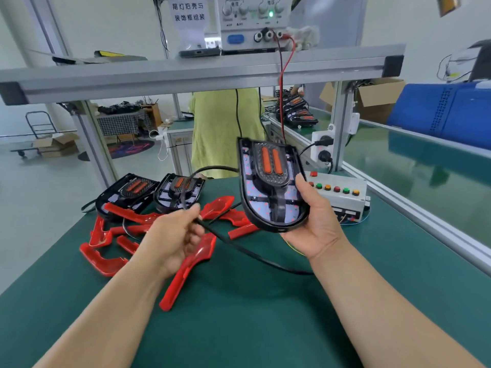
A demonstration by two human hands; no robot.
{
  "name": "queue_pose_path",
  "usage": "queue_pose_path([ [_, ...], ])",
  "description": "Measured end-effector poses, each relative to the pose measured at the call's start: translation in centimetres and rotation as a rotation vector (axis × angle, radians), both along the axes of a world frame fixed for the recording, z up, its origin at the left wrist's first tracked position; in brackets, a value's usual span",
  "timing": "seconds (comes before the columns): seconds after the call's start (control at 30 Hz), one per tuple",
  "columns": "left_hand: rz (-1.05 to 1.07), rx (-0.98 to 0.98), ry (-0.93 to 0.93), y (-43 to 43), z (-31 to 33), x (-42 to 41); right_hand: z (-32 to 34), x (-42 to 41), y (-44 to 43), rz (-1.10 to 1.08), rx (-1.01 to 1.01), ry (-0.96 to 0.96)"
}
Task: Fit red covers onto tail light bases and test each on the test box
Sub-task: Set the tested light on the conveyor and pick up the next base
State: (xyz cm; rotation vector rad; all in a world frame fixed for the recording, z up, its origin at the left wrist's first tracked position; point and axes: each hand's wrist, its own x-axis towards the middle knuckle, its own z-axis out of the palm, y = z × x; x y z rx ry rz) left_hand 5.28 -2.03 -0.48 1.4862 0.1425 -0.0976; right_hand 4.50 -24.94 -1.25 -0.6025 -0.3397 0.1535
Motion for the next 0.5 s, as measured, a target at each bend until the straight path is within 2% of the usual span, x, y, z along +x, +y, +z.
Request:
queue_pose_path([
  [0.13, 0.111, -0.130, -0.101, 0.6, -0.3, 0.1, -0.3, -0.1, 0.2, 0.136, -0.204, 0.015],
  [0.33, 0.158, -0.138, -0.194, 1.2, -0.8, 0.6, -0.8, -0.5, -0.2, 0.191, -0.423, 0.072],
  [0.5, 0.036, -0.122, -0.128, 1.6, -1.6, 0.9, -1.1, -0.4, -1.0, 0.149, -0.573, 0.107],
])
